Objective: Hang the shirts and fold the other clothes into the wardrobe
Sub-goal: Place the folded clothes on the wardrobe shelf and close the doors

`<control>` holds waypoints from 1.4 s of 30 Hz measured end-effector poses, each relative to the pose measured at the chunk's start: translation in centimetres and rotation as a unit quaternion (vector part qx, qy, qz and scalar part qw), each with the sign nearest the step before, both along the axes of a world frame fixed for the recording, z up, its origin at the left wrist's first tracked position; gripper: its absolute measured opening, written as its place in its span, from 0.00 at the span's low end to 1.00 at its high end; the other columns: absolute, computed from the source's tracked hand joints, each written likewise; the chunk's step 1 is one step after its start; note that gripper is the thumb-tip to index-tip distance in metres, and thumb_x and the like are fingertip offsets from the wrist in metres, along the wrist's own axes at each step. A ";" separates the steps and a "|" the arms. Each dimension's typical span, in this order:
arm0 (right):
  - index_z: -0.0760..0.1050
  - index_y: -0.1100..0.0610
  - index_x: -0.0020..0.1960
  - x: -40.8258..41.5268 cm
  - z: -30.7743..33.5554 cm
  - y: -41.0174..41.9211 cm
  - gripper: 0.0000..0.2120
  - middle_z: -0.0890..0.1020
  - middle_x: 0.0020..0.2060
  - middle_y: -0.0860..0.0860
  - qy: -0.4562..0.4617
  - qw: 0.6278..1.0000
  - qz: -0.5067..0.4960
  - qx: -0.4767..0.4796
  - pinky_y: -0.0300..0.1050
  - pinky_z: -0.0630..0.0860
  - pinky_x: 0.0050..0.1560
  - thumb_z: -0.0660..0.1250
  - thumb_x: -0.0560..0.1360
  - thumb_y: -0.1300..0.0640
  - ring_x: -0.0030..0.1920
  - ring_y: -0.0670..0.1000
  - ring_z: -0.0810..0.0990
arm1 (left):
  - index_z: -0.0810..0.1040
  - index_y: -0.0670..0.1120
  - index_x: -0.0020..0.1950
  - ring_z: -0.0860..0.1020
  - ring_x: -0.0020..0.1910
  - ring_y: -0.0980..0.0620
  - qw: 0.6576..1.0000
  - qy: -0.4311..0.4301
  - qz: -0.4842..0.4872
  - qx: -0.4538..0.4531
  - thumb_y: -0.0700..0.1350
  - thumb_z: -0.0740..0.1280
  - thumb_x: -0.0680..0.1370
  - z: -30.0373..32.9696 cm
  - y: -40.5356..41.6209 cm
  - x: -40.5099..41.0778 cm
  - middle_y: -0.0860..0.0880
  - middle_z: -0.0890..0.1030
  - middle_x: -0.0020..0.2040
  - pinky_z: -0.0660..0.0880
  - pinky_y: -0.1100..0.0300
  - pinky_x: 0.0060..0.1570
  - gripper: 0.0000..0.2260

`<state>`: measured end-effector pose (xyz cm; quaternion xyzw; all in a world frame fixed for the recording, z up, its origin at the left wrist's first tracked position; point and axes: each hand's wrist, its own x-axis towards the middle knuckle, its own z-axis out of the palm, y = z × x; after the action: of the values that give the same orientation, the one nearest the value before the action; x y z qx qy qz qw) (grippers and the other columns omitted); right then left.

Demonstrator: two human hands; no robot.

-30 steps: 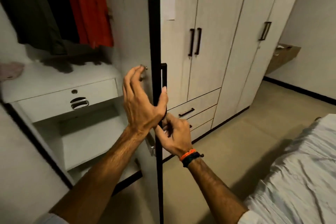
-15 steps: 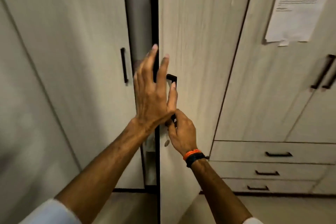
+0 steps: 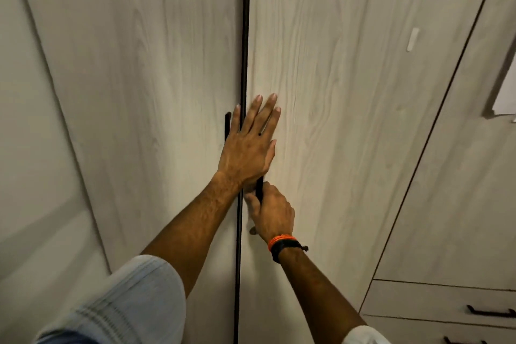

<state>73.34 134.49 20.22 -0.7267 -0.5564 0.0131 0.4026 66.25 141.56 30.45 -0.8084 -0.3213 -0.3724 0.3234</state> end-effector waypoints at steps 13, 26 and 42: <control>0.74 0.55 0.59 0.9 -1.0 12.7 0.13 0.80 0.53 0.52 -0.058 0.995 -0.077 0.006 0.49 0.70 0.56 0.59 0.82 0.48 0.54 0.54 0.75 | 0.39 0.45 0.80 0.41 0.79 0.44 0.998 0.041 0.044 0.002 0.60 0.50 0.83 -0.1 12.4 1.9 0.45 0.41 0.81 0.44 0.33 0.74 0.33; 0.73 0.56 0.55 2.4 2.1 11.6 0.14 0.79 0.38 0.47 0.112 0.987 0.039 0.105 0.44 0.77 0.41 0.62 0.80 0.45 0.37 0.48 0.78 | 0.59 0.40 0.77 0.60 0.75 0.41 0.956 -0.221 -0.128 -0.145 0.55 0.63 0.80 -2.4 10.4 -0.8 0.40 0.58 0.77 0.60 0.47 0.73 0.31; 0.73 0.61 0.48 0.2 2.6 16.5 0.21 0.71 0.21 0.50 -0.020 0.955 -0.107 0.275 0.42 0.67 0.17 0.50 0.82 0.46 0.18 0.51 0.67 | 0.74 0.43 0.56 0.80 0.41 0.53 0.860 -0.348 -0.139 -0.347 0.47 0.58 0.84 -5.8 12.5 -2.1 0.50 0.80 0.43 0.77 0.60 0.42 0.10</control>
<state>73.58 151.00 22.78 -0.6433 -0.4653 -0.1981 0.5748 64.19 154.05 24.66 -0.7224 -0.4053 -0.5352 -0.1657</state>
